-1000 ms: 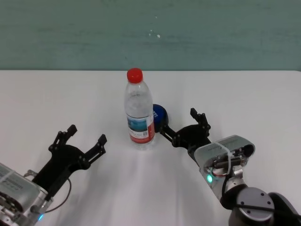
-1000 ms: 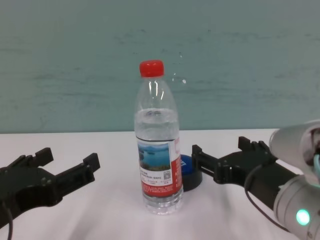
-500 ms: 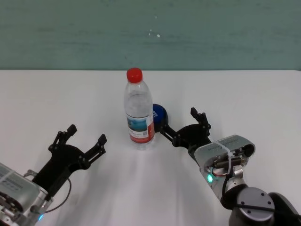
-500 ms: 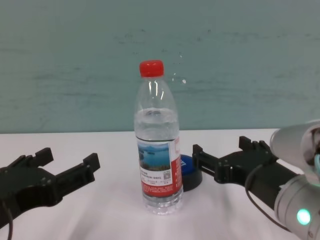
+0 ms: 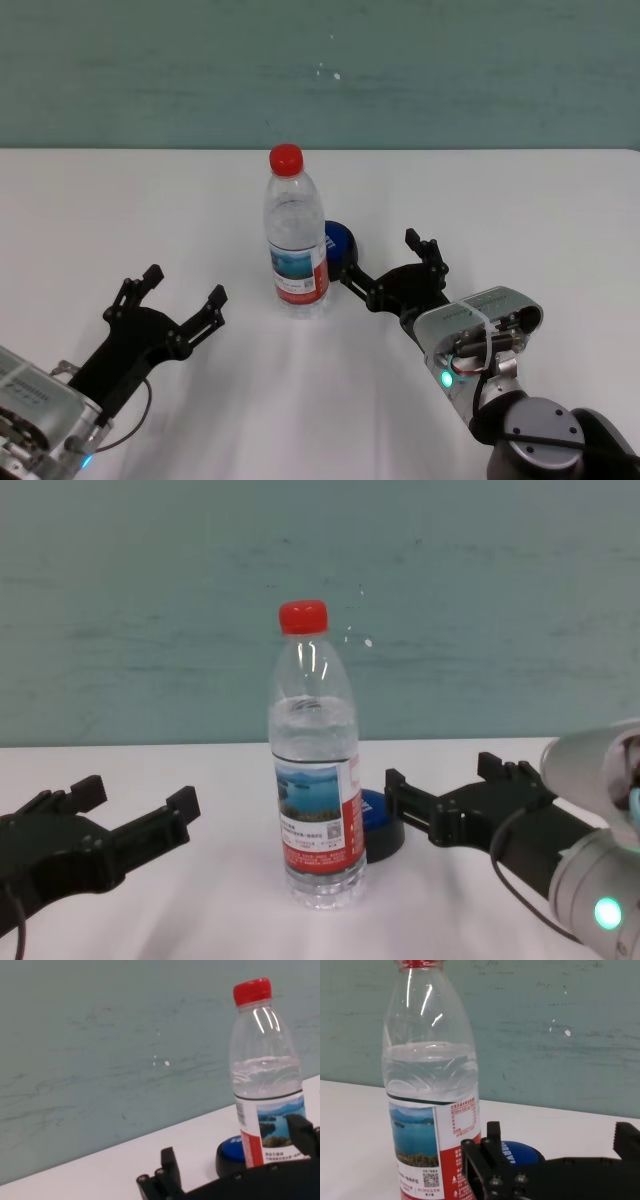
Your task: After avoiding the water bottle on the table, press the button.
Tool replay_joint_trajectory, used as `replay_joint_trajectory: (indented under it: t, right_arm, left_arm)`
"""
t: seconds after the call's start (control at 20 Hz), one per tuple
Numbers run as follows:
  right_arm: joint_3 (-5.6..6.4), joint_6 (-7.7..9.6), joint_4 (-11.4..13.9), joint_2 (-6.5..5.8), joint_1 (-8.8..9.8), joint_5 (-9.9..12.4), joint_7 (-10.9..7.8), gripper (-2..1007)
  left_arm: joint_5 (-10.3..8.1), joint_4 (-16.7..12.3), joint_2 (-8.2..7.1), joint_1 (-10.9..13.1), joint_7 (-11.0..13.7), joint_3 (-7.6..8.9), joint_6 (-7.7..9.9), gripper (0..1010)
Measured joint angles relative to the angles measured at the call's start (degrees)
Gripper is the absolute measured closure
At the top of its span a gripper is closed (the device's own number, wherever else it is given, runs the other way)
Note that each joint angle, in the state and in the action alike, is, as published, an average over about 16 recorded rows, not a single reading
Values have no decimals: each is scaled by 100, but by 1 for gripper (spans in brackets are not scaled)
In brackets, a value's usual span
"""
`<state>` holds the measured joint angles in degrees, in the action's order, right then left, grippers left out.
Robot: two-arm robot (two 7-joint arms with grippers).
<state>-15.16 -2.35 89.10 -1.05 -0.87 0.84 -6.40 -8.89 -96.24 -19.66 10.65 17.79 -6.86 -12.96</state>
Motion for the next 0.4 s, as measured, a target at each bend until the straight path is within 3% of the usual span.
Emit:
replay_joint_trajectory:
  t: [0.4]
  right_arm:
    - [0,3,2,-1,0,1,-2,1]
  left_arm:
    - [0,0,0,0,0,0,0,0]
